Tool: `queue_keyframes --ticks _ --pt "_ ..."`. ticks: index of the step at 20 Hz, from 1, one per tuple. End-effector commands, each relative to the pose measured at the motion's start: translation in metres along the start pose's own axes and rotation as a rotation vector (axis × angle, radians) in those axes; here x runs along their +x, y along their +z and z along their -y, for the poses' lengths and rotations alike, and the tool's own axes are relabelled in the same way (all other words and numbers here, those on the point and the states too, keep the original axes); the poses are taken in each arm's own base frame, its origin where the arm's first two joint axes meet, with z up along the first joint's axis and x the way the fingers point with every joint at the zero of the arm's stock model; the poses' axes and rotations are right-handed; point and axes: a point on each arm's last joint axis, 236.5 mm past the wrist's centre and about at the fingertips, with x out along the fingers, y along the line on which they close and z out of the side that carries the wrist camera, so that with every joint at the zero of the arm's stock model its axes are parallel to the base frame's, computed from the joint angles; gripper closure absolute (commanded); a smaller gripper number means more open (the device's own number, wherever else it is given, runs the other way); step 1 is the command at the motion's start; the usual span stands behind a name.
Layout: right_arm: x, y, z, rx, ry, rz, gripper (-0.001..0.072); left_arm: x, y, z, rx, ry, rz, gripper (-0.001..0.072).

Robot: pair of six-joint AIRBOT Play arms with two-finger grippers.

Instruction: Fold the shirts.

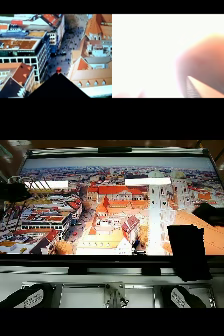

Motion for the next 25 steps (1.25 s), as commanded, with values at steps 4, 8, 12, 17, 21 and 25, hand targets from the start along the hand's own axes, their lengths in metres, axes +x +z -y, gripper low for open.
queue_keyframes --ticks 4,8,12,17,21,25 --pt "0.058 -0.073 -0.098 -0.349 -0.055 -0.313 0.0078 0.12 -0.062 0.066 0.402 0.166 -0.348 0.0406" --pt "0.054 -0.085 -0.101 -0.374 -0.077 -0.425 0.0078 0.136 -0.075 0.094 0.409 0.147 -0.37 0.0108" --pt "0.053 -0.079 -0.093 -0.395 -0.114 -0.406 0.0078 0.135 -0.075 0.085 0.345 0.166 -0.378 0.0107" --pt "0.053 -0.079 -0.093 -0.395 -0.114 -0.406 0.0078 0.135 -0.076 0.086 0.316 0.172 -0.376 0.0107" --pt "0.053 -0.079 -0.093 -0.395 -0.114 -0.406 0.0078 0.135 -0.076 0.085 0.316 0.172 -0.376 0.0108" --pt "0.053 -0.079 -0.093 -0.395 -0.114 -0.406 0.0078 0.135 -0.076 0.085 0.316 0.172 -0.376 0.0107"
